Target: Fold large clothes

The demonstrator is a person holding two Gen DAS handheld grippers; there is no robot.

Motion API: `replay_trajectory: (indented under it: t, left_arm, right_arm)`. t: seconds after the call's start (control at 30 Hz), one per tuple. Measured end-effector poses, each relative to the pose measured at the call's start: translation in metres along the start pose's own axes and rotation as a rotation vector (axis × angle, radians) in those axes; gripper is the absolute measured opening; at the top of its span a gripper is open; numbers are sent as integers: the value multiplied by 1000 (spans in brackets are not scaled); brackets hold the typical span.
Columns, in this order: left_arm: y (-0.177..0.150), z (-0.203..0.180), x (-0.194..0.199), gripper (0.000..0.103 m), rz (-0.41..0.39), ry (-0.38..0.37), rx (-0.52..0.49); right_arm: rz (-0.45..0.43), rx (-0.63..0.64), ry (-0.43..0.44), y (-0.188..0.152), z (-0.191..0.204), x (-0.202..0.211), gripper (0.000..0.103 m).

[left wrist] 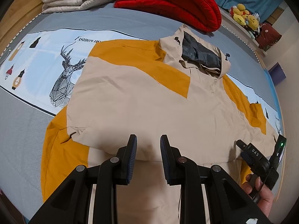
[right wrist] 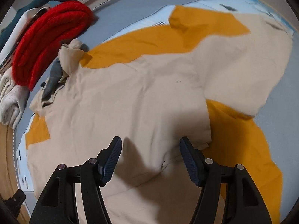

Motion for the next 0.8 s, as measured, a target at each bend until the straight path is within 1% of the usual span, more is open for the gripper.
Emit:
replay_trajectory:
  t: [0.07,0.1,0.13,0.17,0.2,0.27,0.4,0.47,0.5,0.53,0.57,0.6,0.63,0.7,0.8]
  left_arm:
    - [0,-1,-1,23,1,0,-2]
    - [0,-1,-1,23,2,-2,-4]
    - [0,0,-1,23,4,-4,-5]
    - [0,1,-1,23,4,-3,-3]
    - [1,2,-1,23,5,-2,-1]
    - [5,8,-1,23,3,2,8]
    - [14,22,1,23,-13,20,41]
    - [19,31,2,23,-19,30,63]
    - [21,36,2,23,-24,36,78]
    - [24,39,3,23,-27,39,86]
    - [27,44,3,23,-33,45,97]
    - [30,47,4,23,-36,48,103]
    - [33,52,5,23,-43,54,115]
    - [39,62,8,23,-54,63,138]
    - [46,75,12,23,-65,71,165]
  right_arm:
    - [-5,15,-4,3,2,2,65]
    - [-12,27,-9,4,3,4,58]
    - [-21,30,-14,5,3,5,28]
    - [-21,26,-5,6,1,4,10]
    - [-14,10,20,6,-3,3,2]
    - [-25,-23,42,8,-9,5,1]
    - [-132,-71,59,21,-17,31,1]
    - [-171,-99,40,27,-27,43,4]
    - [-176,-119,17,29,-33,47,7]
    - [-184,-169,-4,28,-44,51,18]
    - [-180,-209,-6,27,-52,51,26]
    - [-167,-246,-9,26,-61,50,43]
    - [-141,-280,-12,24,-68,47,50]
    - [-71,-320,13,18,-77,35,51]
    - [1,-340,70,12,-76,19,51]
Point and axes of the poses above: each gripper's, at about its wrist camera, not at the fingertips, and x roughly against the way its jaws point, z to its left, y to its top, the point moved 1 cm from there along -x, roughly the way its jaws point, and after that the axes turned 13 degrees about x, right-handed, at the moved point
